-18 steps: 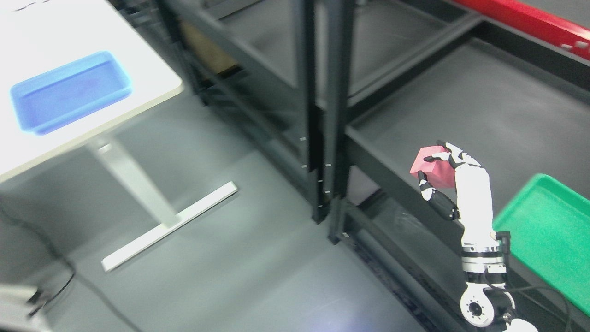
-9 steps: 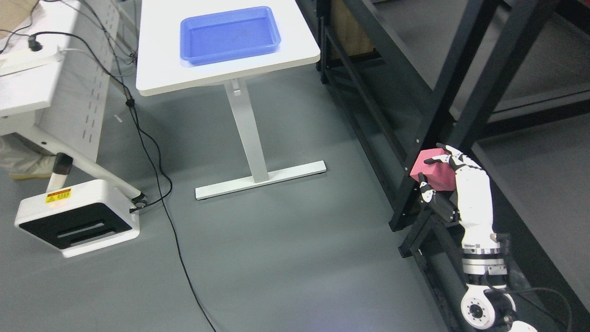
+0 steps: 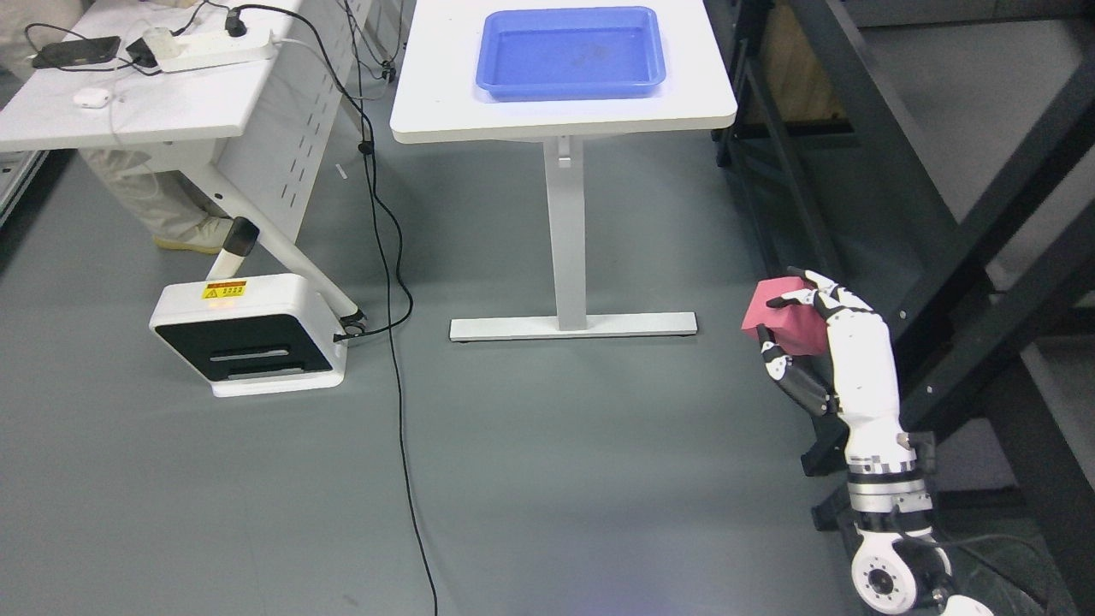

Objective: Pick pink block from left shelf to tray
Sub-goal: 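Carry the pink cube in the right hand while turning toward the blue tray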

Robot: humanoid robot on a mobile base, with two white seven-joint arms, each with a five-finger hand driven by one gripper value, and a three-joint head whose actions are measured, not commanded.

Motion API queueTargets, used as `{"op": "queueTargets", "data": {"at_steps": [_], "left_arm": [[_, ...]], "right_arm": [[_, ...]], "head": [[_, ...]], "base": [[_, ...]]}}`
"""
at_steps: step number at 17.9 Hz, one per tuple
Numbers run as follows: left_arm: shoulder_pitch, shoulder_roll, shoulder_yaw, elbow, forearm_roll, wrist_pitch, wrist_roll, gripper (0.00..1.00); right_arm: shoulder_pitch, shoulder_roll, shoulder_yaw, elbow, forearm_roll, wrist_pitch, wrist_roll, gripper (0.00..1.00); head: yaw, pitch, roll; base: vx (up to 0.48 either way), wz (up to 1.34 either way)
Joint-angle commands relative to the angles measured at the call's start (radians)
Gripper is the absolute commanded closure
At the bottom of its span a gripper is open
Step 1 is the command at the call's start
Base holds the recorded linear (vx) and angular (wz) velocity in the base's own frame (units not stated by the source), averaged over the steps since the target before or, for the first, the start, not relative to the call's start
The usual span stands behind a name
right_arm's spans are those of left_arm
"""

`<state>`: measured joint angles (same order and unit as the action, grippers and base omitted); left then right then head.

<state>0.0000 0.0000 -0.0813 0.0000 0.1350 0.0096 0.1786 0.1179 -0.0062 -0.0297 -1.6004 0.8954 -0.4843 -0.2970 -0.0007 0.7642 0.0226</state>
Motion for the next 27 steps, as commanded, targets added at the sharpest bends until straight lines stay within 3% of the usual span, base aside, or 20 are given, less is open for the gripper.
{"op": "queueTargets", "data": {"at_steps": [1,15,19,22,27], "left_arm": [[-0.029,0.017,0.0,-0.017,0.0,0.0,0.001,0.0],[-0.029,0.017,0.0,-0.017,0.0,0.0,0.001,0.0],[-0.031,0.017,0.0,-0.017,0.0,0.0,0.001,0.0],[-0.029,0.017,0.0,-0.017,0.0,0.0,0.001,0.0],[-0.029,0.017,0.0,-0.017,0.0,0.0,0.001,0.0]], "right_arm": [[0.008,-0.029,0.031,-0.001,-0.003,-0.057,0.045,0.97],[-0.043,-0.037,0.048,-0.004,0.008,-0.074,0.085,0.97],[-0.067,-0.086,0.053,-0.004,0.1,-0.027,0.061,0.99],[-0.08,-0.127,0.045,-0.006,0.163,-0.007,-0.034,1.0],[-0.09,-0.176,0.04,-0.007,0.18,0.001,-0.07,1.0]], "head": [[0.0,0.0,0.0],[0.0,0.0,0.0],[0.0,0.0,0.0],[0.0,0.0,0.0],[0.0,0.0,0.0]], "base": [[0.084,0.34],[0.164,0.26],[0.274,0.02],[0.318,-0.03],[0.313,-0.08]]}}
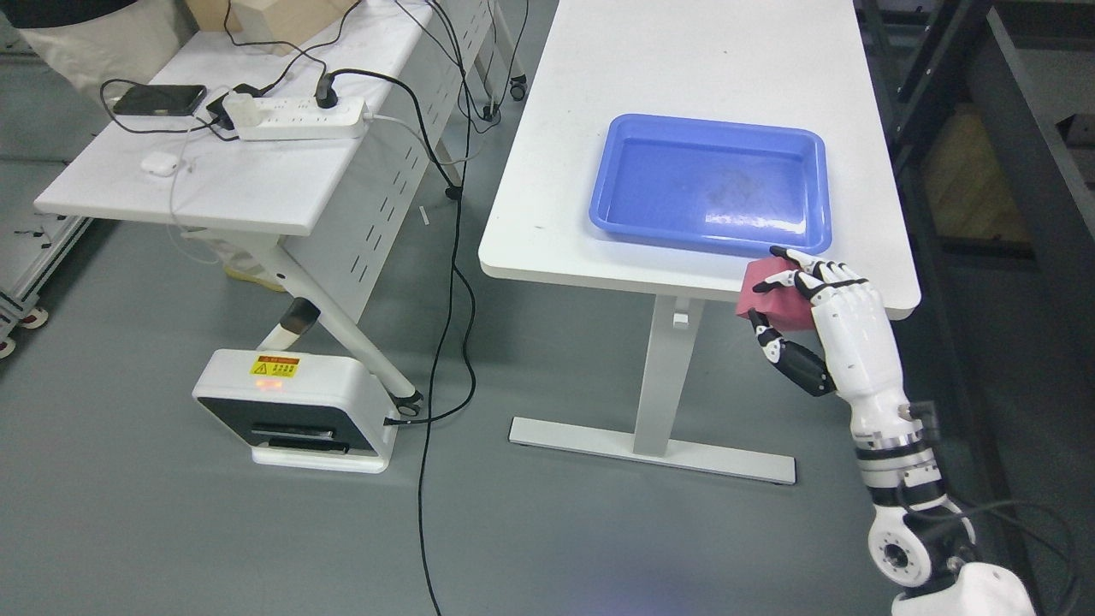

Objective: Pick pink block from left shelf to tray
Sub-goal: 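Lower the pink cube into the blue tray with the right hand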

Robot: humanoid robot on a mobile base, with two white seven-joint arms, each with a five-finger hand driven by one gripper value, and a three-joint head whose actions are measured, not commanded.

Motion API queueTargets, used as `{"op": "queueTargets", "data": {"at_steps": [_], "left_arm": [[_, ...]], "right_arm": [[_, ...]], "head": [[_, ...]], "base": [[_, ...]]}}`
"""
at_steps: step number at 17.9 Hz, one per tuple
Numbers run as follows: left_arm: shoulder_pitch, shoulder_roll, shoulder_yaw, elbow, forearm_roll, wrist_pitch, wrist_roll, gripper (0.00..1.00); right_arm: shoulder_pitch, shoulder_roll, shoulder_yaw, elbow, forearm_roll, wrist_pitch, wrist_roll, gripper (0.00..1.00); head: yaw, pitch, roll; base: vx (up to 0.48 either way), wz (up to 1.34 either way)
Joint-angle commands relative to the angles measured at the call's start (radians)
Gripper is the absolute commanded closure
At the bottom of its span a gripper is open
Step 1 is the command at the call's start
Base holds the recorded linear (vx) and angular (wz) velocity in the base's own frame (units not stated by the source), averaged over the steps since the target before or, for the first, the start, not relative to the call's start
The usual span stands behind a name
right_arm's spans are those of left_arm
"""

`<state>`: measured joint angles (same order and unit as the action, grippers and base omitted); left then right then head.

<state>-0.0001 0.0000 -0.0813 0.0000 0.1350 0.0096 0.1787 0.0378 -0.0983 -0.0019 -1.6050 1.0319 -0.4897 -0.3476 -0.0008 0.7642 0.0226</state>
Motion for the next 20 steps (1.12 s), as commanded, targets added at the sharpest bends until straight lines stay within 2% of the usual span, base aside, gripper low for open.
{"op": "queueTargets", "data": {"at_steps": [1,8,11,20], "left_arm": [[-0.029,0.017,0.0,-0.017,0.0,0.0,0.001,0.0],[-0.029,0.017,0.0,-0.017,0.0,0.0,0.001,0.0],[-0.029,0.017,0.0,-0.017,0.0,0.0,0.001,0.0],[-0.029,0.017,0.0,-0.017,0.0,0.0,0.001,0.0]], "right_arm": [[-0.01,-0.087,0.011,-0.004,0.042,0.007,-0.019,1.0],[-0.013,-0.086,0.029,-0.012,0.042,-0.006,0.001,0.99],[-0.012,-0.087,0.066,-0.012,0.043,-0.012,0.106,0.98],[0.034,-0.103,0.114,-0.012,0.068,-0.084,0.262,0.97]], "head": [[0.0,0.0,0.0],[0.0,0.0,0.0],[0.0,0.0,0.0],[0.0,0.0,0.0]], "base": [[0.289,-0.15],[0.268,-0.14],[0.241,-0.05],[0.214,-0.02]]}}
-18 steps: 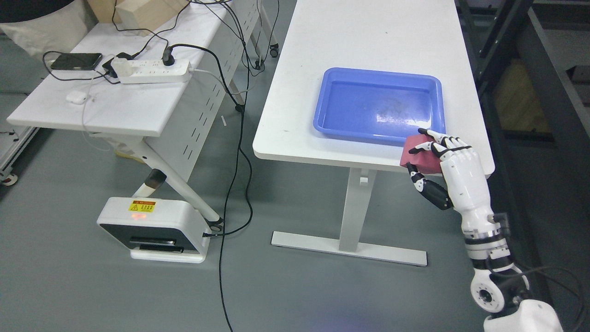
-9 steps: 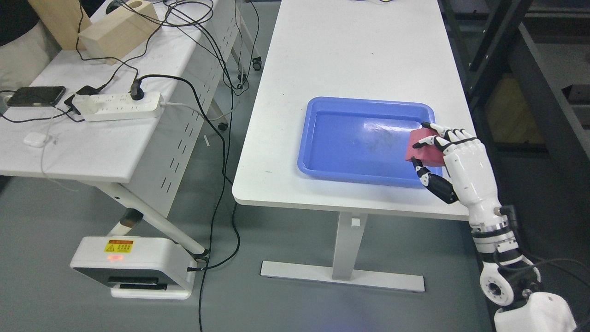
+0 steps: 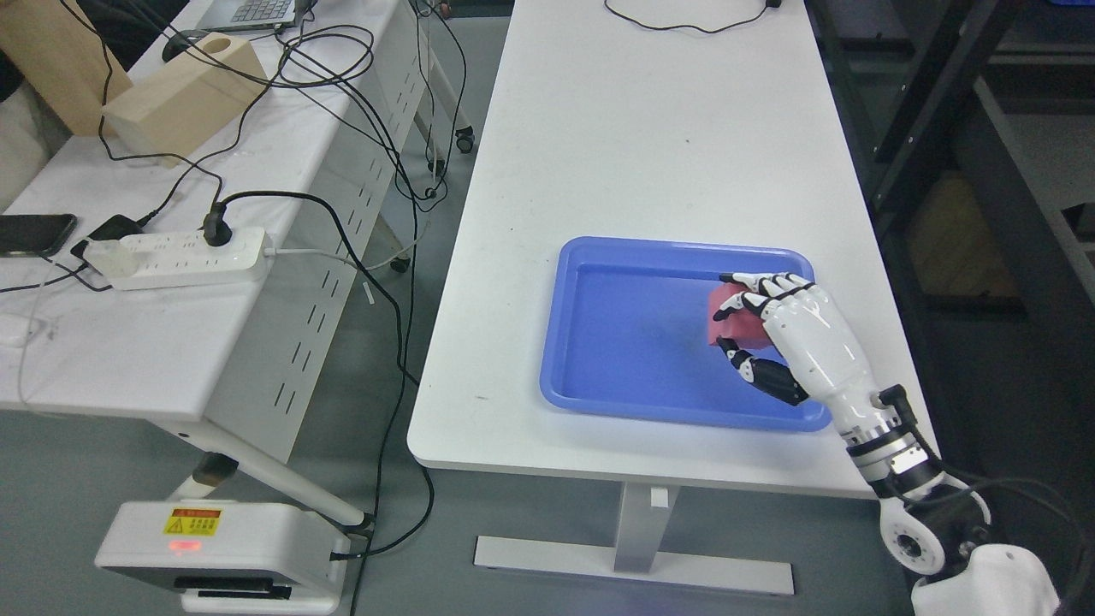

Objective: Pick pink block from left shelf to tray
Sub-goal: 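Lower the pink cube into the blue tray with the right hand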

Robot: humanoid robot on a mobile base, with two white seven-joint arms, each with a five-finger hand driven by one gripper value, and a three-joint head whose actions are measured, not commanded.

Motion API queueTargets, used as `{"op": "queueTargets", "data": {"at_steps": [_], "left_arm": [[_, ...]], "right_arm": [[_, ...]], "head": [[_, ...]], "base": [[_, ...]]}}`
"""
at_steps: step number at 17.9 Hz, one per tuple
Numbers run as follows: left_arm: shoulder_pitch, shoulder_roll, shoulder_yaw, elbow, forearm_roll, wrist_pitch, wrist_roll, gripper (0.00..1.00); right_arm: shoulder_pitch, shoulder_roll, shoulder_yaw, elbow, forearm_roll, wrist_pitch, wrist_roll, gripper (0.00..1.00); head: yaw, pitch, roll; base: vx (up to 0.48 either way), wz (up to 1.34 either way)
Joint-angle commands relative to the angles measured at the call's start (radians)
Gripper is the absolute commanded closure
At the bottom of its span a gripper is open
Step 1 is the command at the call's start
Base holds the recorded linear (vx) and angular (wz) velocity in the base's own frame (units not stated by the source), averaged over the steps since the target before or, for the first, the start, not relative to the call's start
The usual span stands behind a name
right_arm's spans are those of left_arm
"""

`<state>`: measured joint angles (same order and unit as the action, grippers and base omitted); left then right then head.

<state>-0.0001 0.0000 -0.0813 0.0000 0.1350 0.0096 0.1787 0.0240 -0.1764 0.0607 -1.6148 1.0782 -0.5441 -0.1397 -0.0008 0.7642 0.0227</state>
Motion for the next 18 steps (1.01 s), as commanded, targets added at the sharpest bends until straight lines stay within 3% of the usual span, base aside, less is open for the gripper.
{"op": "queueTargets", "data": {"at_steps": [1,5,6,8,11,18], "left_arm": [[-0.029,0.017,0.0,-0.017,0.0,0.0,0.001,0.0],[-0.029,0.017,0.0,-0.017,0.0,0.0,0.001,0.0],[-0.029,0.017,0.0,-0.017,0.0,0.0,0.001,0.0],[-0.029,0.017,0.0,-0.017,0.0,0.0,0.001,0.0],[-0.029,0.017,0.0,-0.017,0.0,0.0,0.001,0.0],[-0.029,0.017,0.0,-0.017,0.0,0.0,0.001,0.0]], "right_arm": [[0.059,-0.025,0.051,-0.002,0.038,-0.034,0.063,0.97],[0.076,-0.025,0.051,-0.002,0.051,-0.034,0.065,0.96],[0.077,-0.023,0.05,-0.002,0.049,-0.034,0.063,0.92],[0.08,-0.023,0.042,-0.002,0.039,-0.014,0.061,0.59],[0.086,-0.026,0.031,-0.002,-0.038,-0.011,0.063,0.34],[0.093,-0.058,-0.01,-0.002,-0.202,0.01,0.132,0.01]], "head": [[0.0,0.0,0.0],[0.0,0.0,0.0],[0.0,0.0,0.0],[0.0,0.0,0.0],[0.0,0.0,0.0],[0.0,0.0,0.0]], "base": [[0.179,0.0],[0.147,-0.02],[0.13,-0.01],[0.093,0.0],[0.066,0.0],[0.021,0.0]]}}
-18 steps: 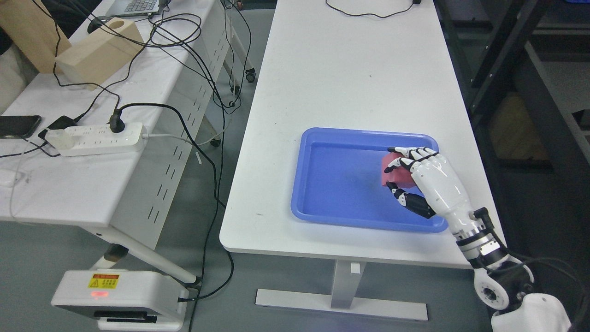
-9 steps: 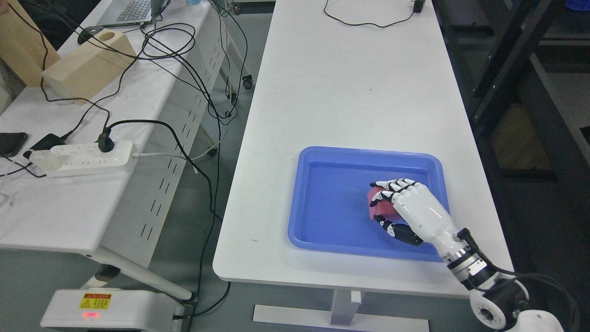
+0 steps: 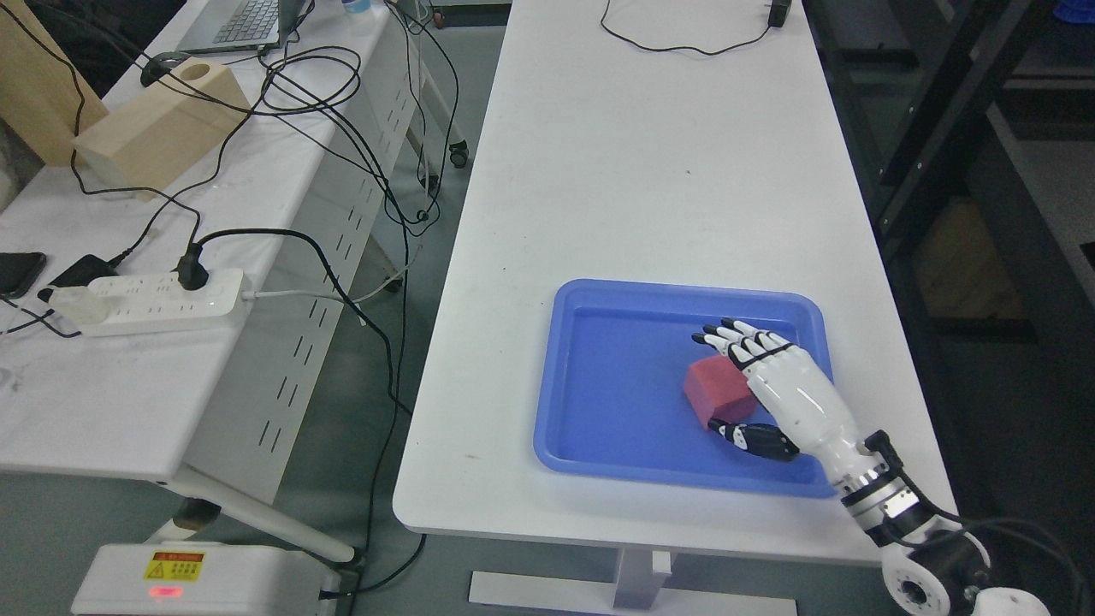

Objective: Pick pink block from left shelf to tray
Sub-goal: 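Open the right hand and release the pink cube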

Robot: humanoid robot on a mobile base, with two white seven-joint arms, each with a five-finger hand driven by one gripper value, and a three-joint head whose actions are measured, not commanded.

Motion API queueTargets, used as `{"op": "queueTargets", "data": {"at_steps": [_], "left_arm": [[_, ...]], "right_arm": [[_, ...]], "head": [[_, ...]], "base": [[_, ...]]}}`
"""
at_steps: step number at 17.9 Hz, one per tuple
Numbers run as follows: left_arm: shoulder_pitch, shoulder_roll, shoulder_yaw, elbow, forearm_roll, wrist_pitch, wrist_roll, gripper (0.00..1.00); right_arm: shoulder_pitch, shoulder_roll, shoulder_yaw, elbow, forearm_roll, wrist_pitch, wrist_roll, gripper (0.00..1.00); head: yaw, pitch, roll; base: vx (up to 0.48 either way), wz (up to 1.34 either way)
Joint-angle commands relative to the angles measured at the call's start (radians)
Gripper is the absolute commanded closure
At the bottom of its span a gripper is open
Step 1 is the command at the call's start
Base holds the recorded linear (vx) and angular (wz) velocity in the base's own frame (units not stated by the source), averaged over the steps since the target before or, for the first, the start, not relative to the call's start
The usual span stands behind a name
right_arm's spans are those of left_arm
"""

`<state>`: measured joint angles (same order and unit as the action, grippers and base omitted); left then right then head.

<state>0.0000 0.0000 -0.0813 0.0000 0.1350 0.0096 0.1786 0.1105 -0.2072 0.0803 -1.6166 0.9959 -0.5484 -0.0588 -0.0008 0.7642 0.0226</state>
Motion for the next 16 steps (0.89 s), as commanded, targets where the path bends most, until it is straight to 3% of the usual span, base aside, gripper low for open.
{"op": "queueTargets", "data": {"at_steps": [1,4,9,12,16], "left_arm": [[-0.029,0.017,0.0,-0.017,0.0,0.0,0.001,0.0],[-0.029,0.017,0.0,-0.017,0.0,0.0,0.001,0.0],[-0.029,0.017,0.0,-0.017,0.0,0.0,0.001,0.0],[-0.029,0.017,0.0,-0.017,0.0,0.0,0.001,0.0],[-0.031,0.017,0.0,-0.017,0.0,0.0,0.001,0.0]], "right_arm": [[0.005,-0.027,-0.043,0.0,-0.156,0.027,0.084,0.01],[-0.014,-0.02,-0.088,0.0,-0.334,0.091,0.172,0.01],[-0.02,-0.026,-0.171,0.001,-0.81,0.131,0.266,0.01],[-0.011,-0.027,-0.214,0.001,-0.963,0.131,0.29,0.01],[-0.008,-0.015,-0.244,0.001,-1.057,0.133,0.284,0.01]], "head": [[0.0,0.0,0.0],[0.0,0.0,0.0],[0.0,0.0,0.0],[0.0,0.0,0.0],[0.0,0.0,0.0]], "base": [[0.0,0.0],[0.0,0.0],[0.0,0.0],[0.0,0.0],[-0.034,0.0]]}}
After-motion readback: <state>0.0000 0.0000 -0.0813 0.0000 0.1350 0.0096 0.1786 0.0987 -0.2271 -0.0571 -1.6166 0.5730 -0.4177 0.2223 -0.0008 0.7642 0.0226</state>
